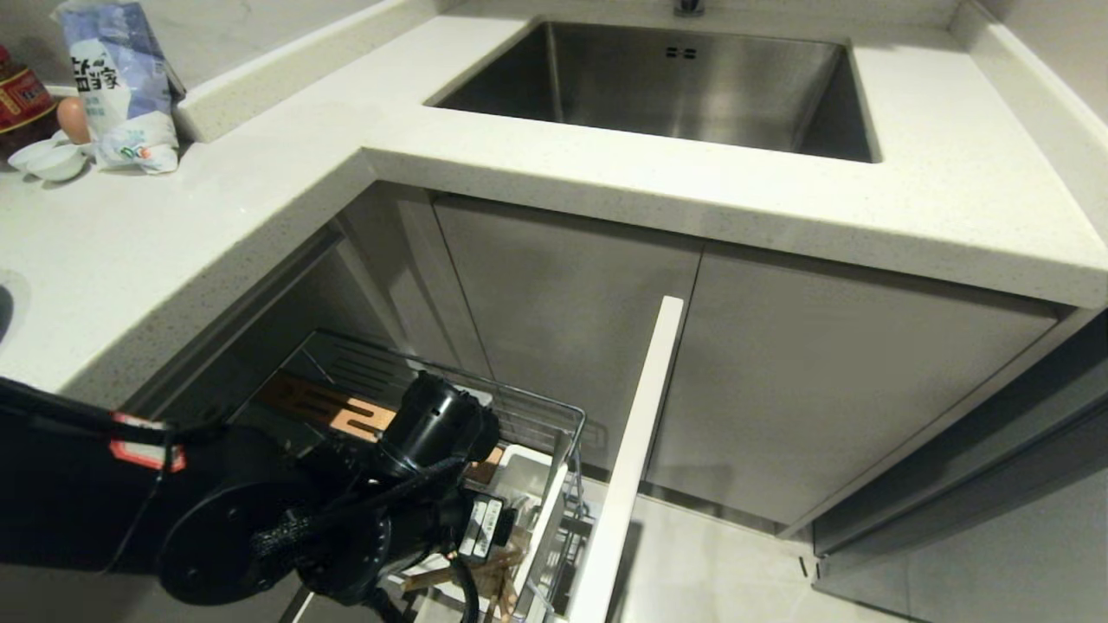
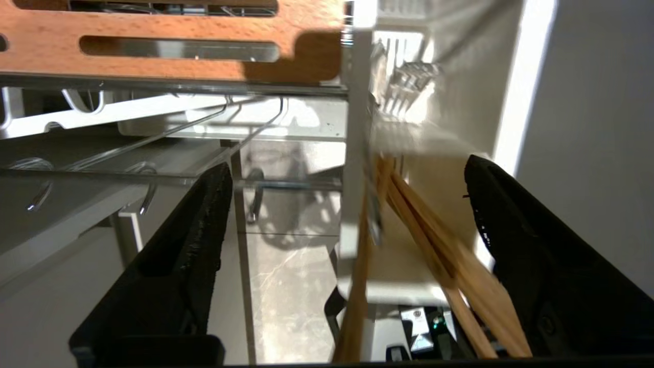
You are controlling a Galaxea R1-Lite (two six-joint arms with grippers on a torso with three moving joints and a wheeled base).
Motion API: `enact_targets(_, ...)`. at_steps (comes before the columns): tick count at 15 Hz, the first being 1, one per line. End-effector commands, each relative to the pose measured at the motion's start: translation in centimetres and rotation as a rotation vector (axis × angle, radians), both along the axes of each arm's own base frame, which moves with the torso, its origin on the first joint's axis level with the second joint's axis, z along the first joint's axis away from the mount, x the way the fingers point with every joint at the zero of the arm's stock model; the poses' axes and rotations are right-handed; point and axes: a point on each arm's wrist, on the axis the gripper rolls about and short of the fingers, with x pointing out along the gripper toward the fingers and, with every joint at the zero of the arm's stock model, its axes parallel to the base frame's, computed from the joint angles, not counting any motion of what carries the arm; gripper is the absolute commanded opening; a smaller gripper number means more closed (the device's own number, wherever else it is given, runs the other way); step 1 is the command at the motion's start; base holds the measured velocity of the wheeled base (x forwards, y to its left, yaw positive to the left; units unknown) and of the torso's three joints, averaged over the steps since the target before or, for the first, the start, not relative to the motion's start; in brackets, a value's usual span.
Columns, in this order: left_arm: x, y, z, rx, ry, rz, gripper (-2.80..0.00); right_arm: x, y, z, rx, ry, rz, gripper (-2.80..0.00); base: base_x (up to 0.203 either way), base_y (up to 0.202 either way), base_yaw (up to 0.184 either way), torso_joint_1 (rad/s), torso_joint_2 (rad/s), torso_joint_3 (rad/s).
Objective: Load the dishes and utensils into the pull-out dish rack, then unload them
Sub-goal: Take the spoon out of the cupboard
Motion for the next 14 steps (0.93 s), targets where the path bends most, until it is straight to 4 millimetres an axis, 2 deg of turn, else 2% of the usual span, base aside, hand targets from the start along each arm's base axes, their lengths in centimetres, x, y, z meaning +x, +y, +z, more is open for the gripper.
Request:
enact_targets(1,0.97,0.00,-1.22,0.020,0.030,0.022,0.00,0.18,0.00,-0.63,0.000,0.022,0.001,-2.80,0.000,0.000,0.000,0.000,0.00,0.000)
enact_targets(3,1.78,0.15,-1.18,-0.028,0.030,0.022,0.00,0.18,0.00,-0.63,0.000,0.022,0.001,-2.80,0.000,0.000,0.000,0.000,0.00,0.000)
enact_targets(11,1.90,0.17,-1.13,-0.033,0.023,0.023,0.00,0.17,0.00,-0.62,0.000,0.021,0.001,-2.80,0.000,0.000,0.000,0.000,0.00,0.000)
enact_targets(12,1.88,0.13,-1.11,-0.035,0.023,0.023,-2.80,0.18,0.00,-0.63,0.000,0.022,0.001,-2.80,0.000,0.000,0.000,0.000,0.00,0.000)
enact_targets(14,1.90,0.12,-0.97,-0.039,0.018,0.023,-2.80,0.18,0.00,-0.63,0.000,0.022,0.001,-2.80,0.000,0.000,0.000,0.000,0.00,0.000)
